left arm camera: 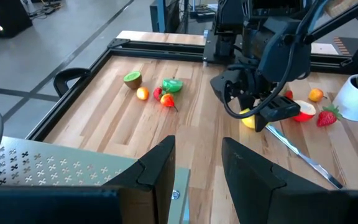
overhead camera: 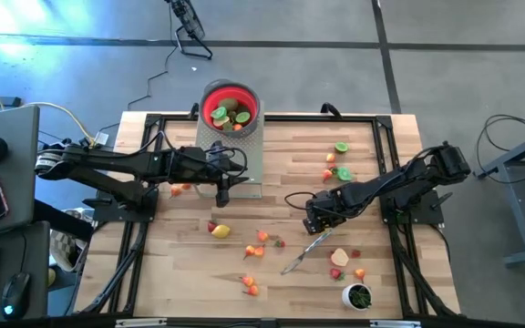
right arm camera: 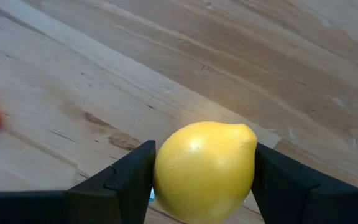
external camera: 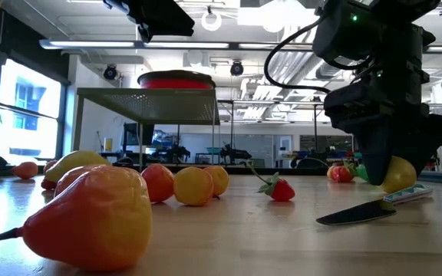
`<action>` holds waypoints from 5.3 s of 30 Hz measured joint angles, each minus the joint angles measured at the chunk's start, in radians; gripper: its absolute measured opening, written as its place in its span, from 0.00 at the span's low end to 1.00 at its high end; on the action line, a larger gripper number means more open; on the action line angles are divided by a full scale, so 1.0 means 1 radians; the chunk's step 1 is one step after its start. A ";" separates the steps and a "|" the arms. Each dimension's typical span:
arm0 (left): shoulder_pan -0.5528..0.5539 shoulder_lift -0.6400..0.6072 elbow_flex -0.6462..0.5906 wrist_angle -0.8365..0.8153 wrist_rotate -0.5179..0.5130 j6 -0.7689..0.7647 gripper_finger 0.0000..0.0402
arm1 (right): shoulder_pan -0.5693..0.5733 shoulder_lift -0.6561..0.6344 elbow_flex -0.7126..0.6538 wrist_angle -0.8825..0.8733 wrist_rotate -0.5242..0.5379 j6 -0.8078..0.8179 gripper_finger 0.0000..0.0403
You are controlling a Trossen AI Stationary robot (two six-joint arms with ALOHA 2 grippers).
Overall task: Pick & Place Fruit
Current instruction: Put the lemon into the red strainer on the shelf
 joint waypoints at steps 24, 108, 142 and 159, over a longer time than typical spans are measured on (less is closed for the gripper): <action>0.000 0.000 0.000 0.078 0.000 0.004 0.31 | -0.019 -0.334 0.001 0.099 0.278 -0.283 0.56; 0.000 -0.607 -0.416 0.176 -0.019 0.038 0.17 | -0.307 -0.231 0.000 1.250 0.381 -1.197 0.56; 0.000 -0.867 -0.451 -0.047 -0.019 0.035 0.17 | -0.582 0.306 0.741 0.820 0.246 -1.381 0.56; 0.000 -0.868 -0.451 -0.049 -0.019 0.038 0.17 | -0.650 0.321 0.741 0.765 0.226 -1.309 0.58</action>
